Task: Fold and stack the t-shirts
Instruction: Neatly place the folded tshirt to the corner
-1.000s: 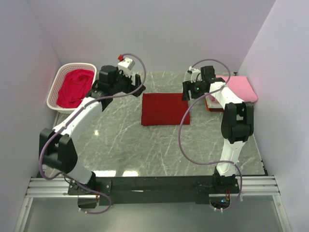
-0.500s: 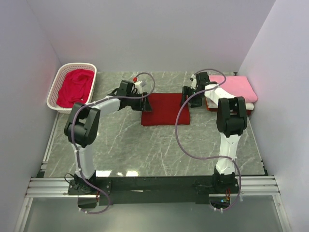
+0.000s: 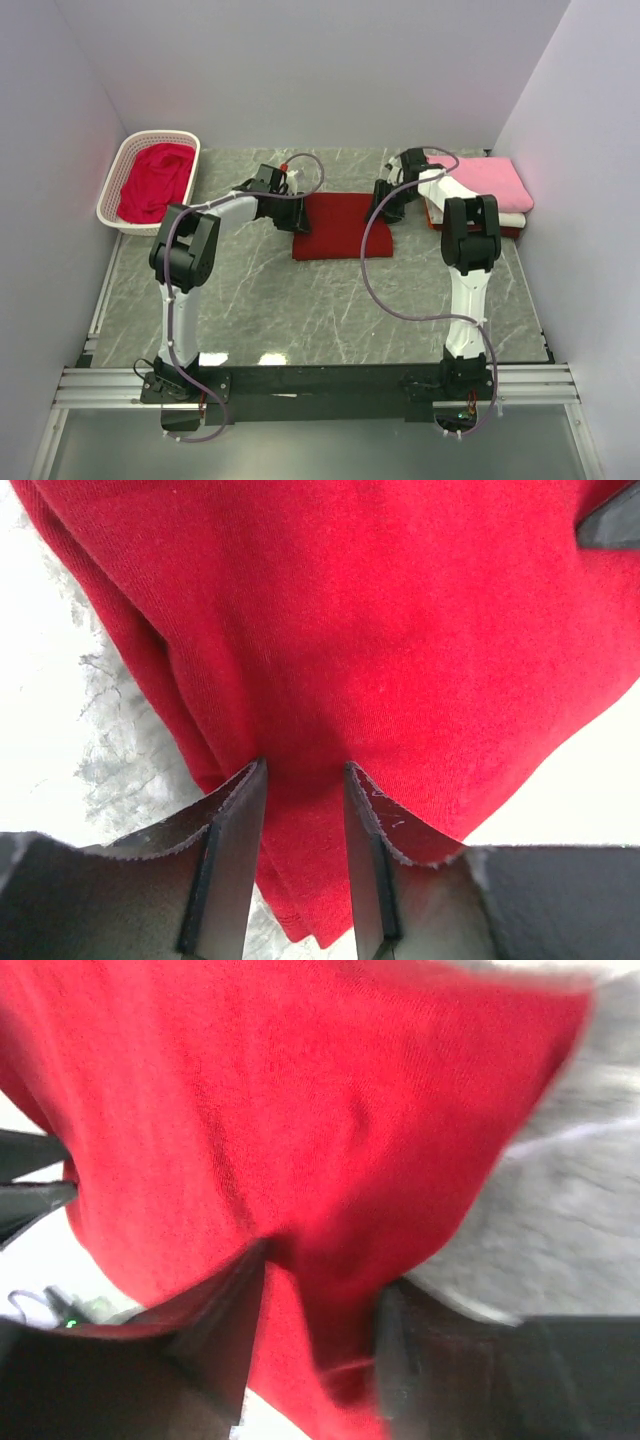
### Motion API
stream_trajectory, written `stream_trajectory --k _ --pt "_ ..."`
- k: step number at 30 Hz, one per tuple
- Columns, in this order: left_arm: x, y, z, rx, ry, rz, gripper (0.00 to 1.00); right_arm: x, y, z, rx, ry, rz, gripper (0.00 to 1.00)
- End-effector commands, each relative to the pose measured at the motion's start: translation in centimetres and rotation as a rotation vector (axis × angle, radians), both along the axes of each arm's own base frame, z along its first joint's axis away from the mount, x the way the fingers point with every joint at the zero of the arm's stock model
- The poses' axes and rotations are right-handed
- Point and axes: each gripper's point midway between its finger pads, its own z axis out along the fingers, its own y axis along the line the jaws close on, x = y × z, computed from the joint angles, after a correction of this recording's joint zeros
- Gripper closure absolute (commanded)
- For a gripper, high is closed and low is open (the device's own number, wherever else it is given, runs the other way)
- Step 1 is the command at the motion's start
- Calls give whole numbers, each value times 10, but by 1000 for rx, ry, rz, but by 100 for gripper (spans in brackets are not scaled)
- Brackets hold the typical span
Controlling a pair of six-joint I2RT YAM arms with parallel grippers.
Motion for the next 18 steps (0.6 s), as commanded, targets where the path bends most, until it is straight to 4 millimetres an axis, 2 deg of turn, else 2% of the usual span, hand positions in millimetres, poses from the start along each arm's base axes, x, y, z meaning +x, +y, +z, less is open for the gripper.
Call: stream_trajectory --k 1,4,5,6,7,8,9,10,11,12,13,14,15,16,17,18 --pt "-12 3 -26 59 74 -16 57 -10 19 -4 101 104 13 58" --pt "-15 2 -30 70 72 -20 57 -2 20 2 101 84 21 81" --pt "-14 2 -25 69 58 -20 56 0 16 1 71 69 18 94" --pt "-13 2 -19 67 44 -17 55 7 12 10 39 18 31 100" --pt "-10 3 -11 66 17 -12 54 12 5 13 -7 -14 34 100" --pt "-3 5 11 68 -43 4 49 19 -7 14 -103 -55 23 100" --pt "1 7 25 68 -83 13 46 27 -17 20 -177 -118 44 100" --pt "4 10 40 73 -127 26 44 33 -24 33 -227 -171 50 100" --pt "6 13 76 63 -216 32 38 40 -41 37 -335 -216 59 100" --pt "10 22 92 89 -271 58 35 44 -41 48 -367 -250 63 100" --pt "5 30 127 87 -353 74 32 43 -47 57 -413 -274 100 100" --pt "2 37 141 105 -401 76 28 48 -61 64 -513 -308 119 100" --pt "1 50 154 141 -451 114 27 47 -59 75 -551 -339 144 100" --pt "-9 60 153 166 -461 124 25 46 -63 81 -598 -358 160 100" --pt "-19 70 183 164 -546 142 23 50 -69 87 -655 -400 178 100" --pt "-24 81 189 190 -577 169 22 48 -79 88 -733 -407 178 100"
